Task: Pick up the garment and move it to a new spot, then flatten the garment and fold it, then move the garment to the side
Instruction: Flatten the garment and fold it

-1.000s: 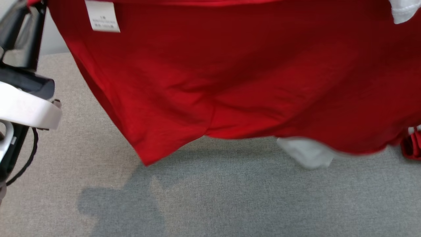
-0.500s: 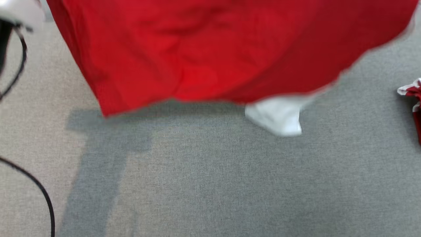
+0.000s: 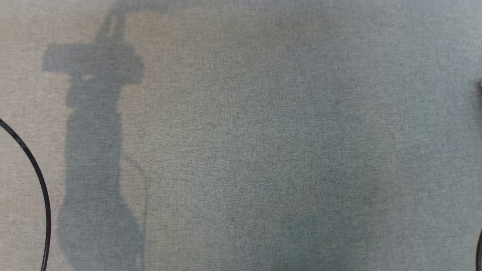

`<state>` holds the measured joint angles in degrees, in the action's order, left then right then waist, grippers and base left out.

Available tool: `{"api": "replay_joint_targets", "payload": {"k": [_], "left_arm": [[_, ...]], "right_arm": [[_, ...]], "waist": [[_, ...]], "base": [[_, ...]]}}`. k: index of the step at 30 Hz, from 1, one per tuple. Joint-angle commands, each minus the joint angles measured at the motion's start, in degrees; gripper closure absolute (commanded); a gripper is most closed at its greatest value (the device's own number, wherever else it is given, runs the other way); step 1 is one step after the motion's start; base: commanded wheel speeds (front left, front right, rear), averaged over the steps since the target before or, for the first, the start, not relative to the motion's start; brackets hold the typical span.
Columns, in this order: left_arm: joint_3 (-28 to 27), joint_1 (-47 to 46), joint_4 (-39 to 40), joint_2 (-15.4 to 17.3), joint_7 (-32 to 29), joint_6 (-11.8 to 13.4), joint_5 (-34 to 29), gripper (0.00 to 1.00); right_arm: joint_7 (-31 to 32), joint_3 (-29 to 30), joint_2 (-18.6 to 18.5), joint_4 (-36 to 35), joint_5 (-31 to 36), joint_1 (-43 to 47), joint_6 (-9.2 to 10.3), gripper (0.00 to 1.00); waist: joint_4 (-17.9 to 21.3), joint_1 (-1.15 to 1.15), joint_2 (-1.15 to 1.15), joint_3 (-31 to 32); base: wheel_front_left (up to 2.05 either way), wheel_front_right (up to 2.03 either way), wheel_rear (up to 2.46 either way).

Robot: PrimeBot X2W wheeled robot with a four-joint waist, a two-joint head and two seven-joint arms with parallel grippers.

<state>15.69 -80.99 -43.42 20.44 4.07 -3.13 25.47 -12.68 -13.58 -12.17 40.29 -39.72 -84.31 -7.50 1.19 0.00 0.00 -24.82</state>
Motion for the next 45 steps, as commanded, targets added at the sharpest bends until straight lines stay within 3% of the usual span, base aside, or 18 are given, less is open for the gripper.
{"api": "replay_joint_targets", "payload": {"k": [1,7,13,18,22,30,32,38,45], "left_arm": [[-0.1,-1.4,-2.3,0.0,0.8,-0.6,0.4,1.00],[0.4,-0.7,-10.0,-2.3,5.8,-2.6,2.0,1.00],[1.6,8.8,-13.2,-5.8,9.7,-3.8,3.9,1.00],[0.8,21.7,-9.7,-7.0,11.0,-3.7,4.5,1.00],[-1.5,33.9,-1.7,-6.6,11.0,-2.7,3.9,1.00],[-2.0,55.3,9.7,-4.9,10.7,0.1,3.0,1.00],[-1.9,59.5,12.7,-4.5,9.2,1.3,3.3,1.00],[-2.5,69.2,22.0,-2.3,3.7,4.6,4.4,1.00],[-3.6,84.2,40.4,2.5,-9.3,12.8,4.6,1.00]], "right_arm": [[-0.7,-1.1,0.1,2.2,-0.6,-1.3,0.02,1.00],[-1.4,-8.3,-0.2,6.4,-4.2,0.6,0.02,1.00],[-2.1,-14.7,-3.3,0.9,-11.5,11.7,0.01,1.00],[-2.6,-17.1,-6.3,-6.9,-17.5,27.1,0.01,1.00],[-2.7,-16.7,-8.1,-12.2,-19.4,40.2,0.01,1.00],[-2.7,-9.4,-8.3,-18.2,-11.7,62.0,0.02,1.00],[-2.6,-7.9,-6.5,-19.7,-11.2,66.5,0.02,1.00],[-1.4,-5.1,-6.1,-23.8,-6.3,75.0,0.03,1.00],[10.3,1.9,-2.4,-36.1,-0.3,89.6,0.02,1.00]], "waist": [[0.5,0.00,0.00,-1.1],[0.3,0.00,0.00,-3.9],[-0.8,0.00,0.00,-4.7],[-0.7,0.00,0.00,-3.6],[-0.6,0.00,0.00,-1.6],[0.2,0.00,0.00,4.5],[0.2,0.00,0.00,6.0],[0.4,0.00,0.00,9.1],[0.4,0.00,0.00,13.4]], "base": [[0.00,0.00,0.00],[0.00,0.00,0.00],[0.00,0.00,0.00],[0.00,0.00,0.00],[0.00,0.00,0.00],[0.00,0.00,0.00],[0.00,0.00,0.00],[0.00,0.00,0.00],[0.00,0.00,0.00]]}}
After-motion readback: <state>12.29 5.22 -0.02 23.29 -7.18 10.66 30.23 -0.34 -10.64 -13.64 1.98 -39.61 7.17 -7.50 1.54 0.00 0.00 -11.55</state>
